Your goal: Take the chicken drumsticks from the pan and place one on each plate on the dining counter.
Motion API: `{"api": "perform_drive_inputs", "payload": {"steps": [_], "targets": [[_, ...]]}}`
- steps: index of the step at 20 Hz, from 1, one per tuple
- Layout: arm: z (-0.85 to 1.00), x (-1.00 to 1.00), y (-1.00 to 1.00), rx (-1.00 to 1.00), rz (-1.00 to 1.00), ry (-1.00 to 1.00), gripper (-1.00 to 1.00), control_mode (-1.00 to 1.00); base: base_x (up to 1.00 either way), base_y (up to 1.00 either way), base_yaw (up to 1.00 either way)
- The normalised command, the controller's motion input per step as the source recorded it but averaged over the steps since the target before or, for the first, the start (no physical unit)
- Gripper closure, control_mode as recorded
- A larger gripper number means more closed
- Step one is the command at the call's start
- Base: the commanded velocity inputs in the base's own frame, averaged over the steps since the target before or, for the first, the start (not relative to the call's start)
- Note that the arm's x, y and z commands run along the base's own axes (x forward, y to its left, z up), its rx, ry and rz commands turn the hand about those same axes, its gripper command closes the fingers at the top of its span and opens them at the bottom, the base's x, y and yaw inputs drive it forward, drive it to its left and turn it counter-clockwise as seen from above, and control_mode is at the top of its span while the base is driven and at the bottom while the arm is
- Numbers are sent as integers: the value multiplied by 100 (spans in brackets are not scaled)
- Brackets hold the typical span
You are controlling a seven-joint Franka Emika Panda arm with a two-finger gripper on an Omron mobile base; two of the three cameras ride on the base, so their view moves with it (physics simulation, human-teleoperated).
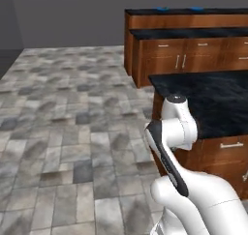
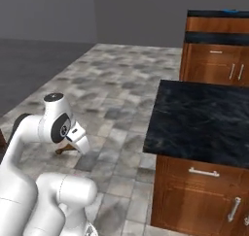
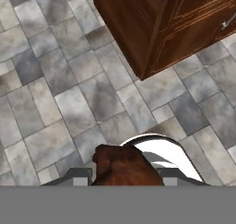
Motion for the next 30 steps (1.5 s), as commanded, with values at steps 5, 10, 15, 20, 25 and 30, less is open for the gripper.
{"api": "perform_drive_inputs", "payload": {"steps": [5, 10, 15, 20, 25, 30], "targets": [[0, 0, 0, 0, 0, 0, 100, 100, 95, 78, -11], [0, 0, 0, 0, 0, 0, 100, 100, 98, 67, -16], [0, 0, 0, 0, 0, 0, 100, 100, 100, 46, -23], [0, 0, 0, 0, 0, 0, 100, 100, 100, 43, -20], [0, 0, 0, 0, 0, 0, 100, 100, 100, 41, -18], [0, 0, 0, 0, 0, 0, 100, 100, 100, 41, -16]]}}
